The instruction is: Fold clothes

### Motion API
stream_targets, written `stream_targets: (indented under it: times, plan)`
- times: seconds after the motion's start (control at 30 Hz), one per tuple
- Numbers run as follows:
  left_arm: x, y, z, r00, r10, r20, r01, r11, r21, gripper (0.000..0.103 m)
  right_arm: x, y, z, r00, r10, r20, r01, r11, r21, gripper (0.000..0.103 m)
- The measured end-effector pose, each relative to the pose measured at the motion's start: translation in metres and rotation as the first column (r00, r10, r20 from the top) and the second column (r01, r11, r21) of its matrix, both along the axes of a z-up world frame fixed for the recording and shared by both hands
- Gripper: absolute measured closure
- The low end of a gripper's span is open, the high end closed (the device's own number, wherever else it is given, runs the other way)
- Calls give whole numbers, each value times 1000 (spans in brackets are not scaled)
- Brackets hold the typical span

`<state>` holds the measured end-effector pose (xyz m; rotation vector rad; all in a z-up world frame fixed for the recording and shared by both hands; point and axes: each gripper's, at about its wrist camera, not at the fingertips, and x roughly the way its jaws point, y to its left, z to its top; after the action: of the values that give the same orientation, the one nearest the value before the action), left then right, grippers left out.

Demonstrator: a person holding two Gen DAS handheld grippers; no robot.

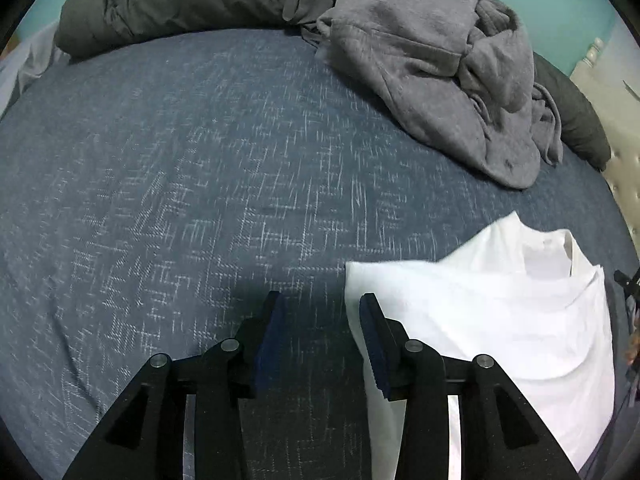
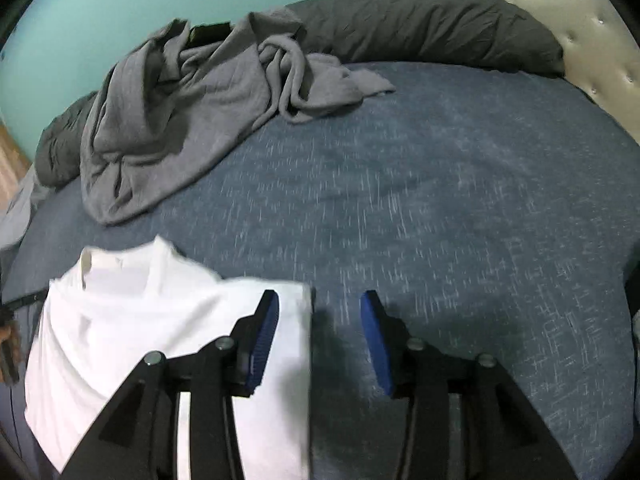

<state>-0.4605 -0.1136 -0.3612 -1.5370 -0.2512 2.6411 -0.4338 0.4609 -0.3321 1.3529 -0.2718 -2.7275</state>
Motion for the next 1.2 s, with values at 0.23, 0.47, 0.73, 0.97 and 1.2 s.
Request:
stream_targets:
  times: [0.23,0.47,0.73,0.97,1.2]
  plan:
    - [5,8,2,998,-67,0,67,997,37,99,-8,-16,-26,996,52,72,-49,998,-36,60]
    - [12,6,14,997,-56,-46,57,998,34,101,-7,-35,-15,995,94,17,-94,995,-23,100]
    - [19,-23,43,994,38,-100,-22,988,150,101,4,-11,36,993,-21,-112,19,1000,-23,100]
    - [1,-19,38,998,32,-61,-25,994,106,101,-14,-7,22,997,-62,-42,63,998,16,100]
    - [-12,-14,17,998,54,-28,-51,995,84,101,-33,-13,-1,996,-79,28,78,996,53,100]
